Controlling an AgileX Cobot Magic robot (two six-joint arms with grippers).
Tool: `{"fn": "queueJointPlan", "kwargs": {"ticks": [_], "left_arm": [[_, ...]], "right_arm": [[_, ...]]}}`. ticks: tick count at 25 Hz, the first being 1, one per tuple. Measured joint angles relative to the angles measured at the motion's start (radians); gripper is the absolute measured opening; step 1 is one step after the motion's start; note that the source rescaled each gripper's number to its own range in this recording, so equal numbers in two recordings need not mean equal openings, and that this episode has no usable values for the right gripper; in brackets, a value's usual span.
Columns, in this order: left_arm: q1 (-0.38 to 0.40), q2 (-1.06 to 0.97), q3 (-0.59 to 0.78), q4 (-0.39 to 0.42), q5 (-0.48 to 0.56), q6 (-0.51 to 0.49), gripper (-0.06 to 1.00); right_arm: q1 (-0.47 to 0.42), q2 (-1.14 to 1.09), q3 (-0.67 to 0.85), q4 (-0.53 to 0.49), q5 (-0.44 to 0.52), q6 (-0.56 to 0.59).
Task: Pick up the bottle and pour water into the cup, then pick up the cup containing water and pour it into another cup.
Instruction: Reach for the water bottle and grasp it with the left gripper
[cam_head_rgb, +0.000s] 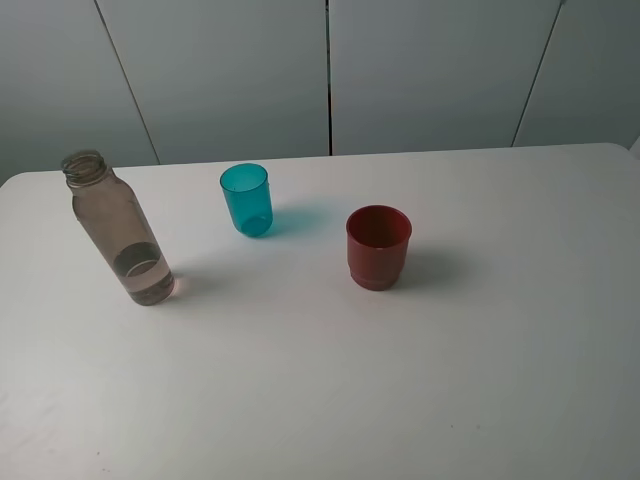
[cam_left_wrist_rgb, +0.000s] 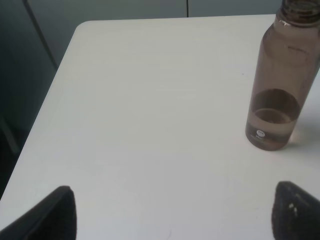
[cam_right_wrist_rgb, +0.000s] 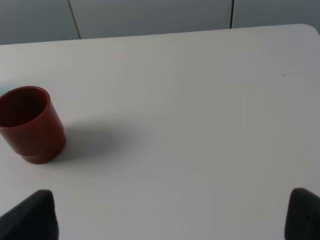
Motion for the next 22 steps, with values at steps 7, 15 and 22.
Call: {"fn": "queueJointPlan", "kwargs": {"ticks": [7,15,22], "left_arm": [[0.000,0.000,0.000,0.000,0.000,0.000,1.00],[0.000,0.000,0.000,0.000,0.000,0.000,1.00],[0.000,0.092,-0.019,-0.079,-0.238,0.003,1.00]], "right_arm": [[0.000,0.000,0.000,0.000,0.000,0.000],[0.000,0.000,0.000,0.000,0.000,0.000],[0.000,0.000,0.000,0.000,0.000,0.002]]}}
